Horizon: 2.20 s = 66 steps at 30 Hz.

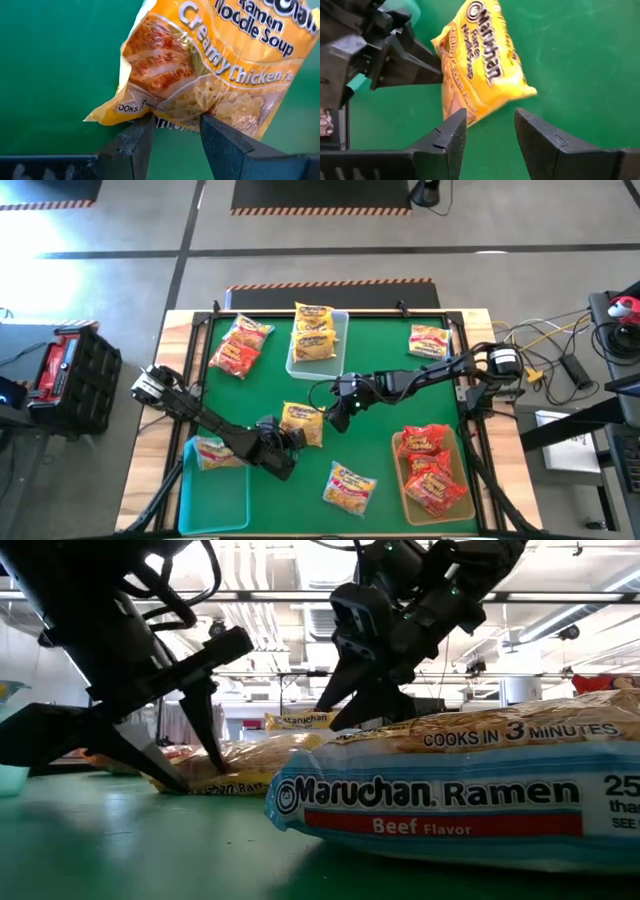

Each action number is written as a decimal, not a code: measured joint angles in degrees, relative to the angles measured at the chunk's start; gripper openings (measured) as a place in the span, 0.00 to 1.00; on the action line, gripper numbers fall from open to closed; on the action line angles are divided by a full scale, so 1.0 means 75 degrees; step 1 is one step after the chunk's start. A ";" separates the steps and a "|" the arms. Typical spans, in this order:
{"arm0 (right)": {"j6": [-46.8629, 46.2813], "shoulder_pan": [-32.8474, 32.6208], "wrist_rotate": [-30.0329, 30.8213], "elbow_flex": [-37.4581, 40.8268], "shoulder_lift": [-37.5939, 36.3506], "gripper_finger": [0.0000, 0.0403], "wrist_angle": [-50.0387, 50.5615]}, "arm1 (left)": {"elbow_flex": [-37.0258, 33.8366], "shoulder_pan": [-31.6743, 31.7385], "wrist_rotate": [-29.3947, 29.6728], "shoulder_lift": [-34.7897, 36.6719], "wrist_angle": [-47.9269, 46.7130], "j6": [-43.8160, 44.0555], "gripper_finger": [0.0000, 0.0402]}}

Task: Sort Maruchan noodles
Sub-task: Put the yellow noodle pack into the transparent bin

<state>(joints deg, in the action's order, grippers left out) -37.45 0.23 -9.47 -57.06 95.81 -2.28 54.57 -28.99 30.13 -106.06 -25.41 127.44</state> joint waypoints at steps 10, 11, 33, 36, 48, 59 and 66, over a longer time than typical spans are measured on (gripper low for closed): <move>-0.0196 0.0440 0.0000 0.0000 0.0049 0.53 -0.0082 | 0.0000 0.0009 -0.0407 0.0003 -0.0439 -0.0346 0.36; -0.0224 0.0478 0.0000 0.0000 0.0087 0.53 -0.0097 | 0.0000 0.0009 -0.0405 0.0013 -0.0435 -0.0342 0.36; -0.0350 0.0740 0.0000 0.0006 0.0094 0.53 -0.0192 | 0.0912 0.0334 0.0878 0.0459 -0.1609 -0.0977 0.36; -0.0350 0.0740 0.0001 0.0006 0.0094 0.53 -0.0189 | 0.0742 0.0544 0.0865 0.0406 -0.1604 -0.1241 0.36; -0.0124 0.0740 -0.0268 0.0006 0.0094 0.53 -0.0129 | 0.0743 0.0924 0.0680 0.0262 -0.0660 -0.9033 0.36; 0.0007 0.0740 -0.0557 0.0009 0.0094 0.53 0.0418 | 0.1501 0.0310 0.1113 0.0875 -0.0378 -0.9666 0.36; -0.0401 0.0740 -0.0551 0.0009 0.0148 0.53 0.0411 | 0.1628 0.0249 0.0851 0.0653 -0.1046 -0.4116 0.36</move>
<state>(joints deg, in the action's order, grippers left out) -40.46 5.78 -13.60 -56.99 96.92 0.80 66.78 -27.13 36.51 -101.16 -33.26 96.57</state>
